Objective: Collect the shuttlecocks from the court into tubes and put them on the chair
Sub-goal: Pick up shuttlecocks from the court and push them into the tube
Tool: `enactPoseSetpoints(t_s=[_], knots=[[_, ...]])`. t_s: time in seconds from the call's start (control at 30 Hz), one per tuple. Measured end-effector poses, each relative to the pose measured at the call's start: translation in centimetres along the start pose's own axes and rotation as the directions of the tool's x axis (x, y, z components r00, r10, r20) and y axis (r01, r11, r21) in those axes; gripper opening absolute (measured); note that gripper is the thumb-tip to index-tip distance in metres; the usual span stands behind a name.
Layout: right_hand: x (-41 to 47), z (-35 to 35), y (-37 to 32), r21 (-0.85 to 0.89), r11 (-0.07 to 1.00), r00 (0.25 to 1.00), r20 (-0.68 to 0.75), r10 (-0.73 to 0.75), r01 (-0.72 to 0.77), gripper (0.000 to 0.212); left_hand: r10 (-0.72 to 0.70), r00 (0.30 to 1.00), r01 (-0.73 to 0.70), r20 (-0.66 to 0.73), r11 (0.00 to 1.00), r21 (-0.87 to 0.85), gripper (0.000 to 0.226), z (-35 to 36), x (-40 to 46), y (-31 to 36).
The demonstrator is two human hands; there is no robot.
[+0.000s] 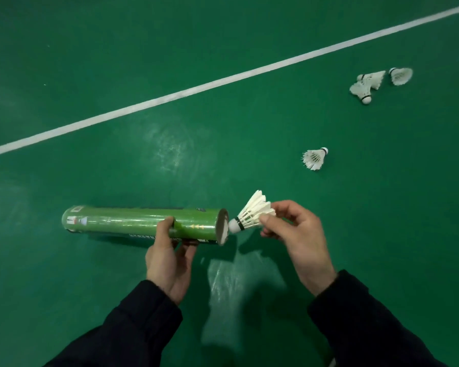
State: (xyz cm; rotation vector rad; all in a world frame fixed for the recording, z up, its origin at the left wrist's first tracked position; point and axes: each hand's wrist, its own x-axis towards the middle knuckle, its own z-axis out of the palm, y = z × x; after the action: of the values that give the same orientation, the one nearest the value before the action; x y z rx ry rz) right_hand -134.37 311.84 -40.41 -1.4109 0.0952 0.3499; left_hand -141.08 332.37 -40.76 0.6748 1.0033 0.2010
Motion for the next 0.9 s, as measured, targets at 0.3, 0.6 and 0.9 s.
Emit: enactPoseSetpoints(t_s=[0.3, 0.6, 0.9], knots=[[-5.2, -4.1, 1.0, -0.528, 0.843, 0.923, 0.367, 0.116, 0.105, 0.056, 0.035, 0.992, -0.057, 0.119, 0.981, 0.186, 0.022, 5.6, -2.2, -5.7], [-4.5, -11.8, -3.7, -0.467, 0.884, 0.939, 0.308, 0.151, 0.011, 0.018, -0.016, 0.973, -0.08, 0.231, 0.912, 0.402, 0.023, 13.4, -7.7, -9.9], [-3.4, -16.3, -6.7, -0.054, 0.995, 0.996, 0.008, -0.087, 0.087, 0.015, -0.177, 0.852, -0.155, 0.493, 0.814, 0.56, 0.041, 24.2, -9.1, -11.7]])
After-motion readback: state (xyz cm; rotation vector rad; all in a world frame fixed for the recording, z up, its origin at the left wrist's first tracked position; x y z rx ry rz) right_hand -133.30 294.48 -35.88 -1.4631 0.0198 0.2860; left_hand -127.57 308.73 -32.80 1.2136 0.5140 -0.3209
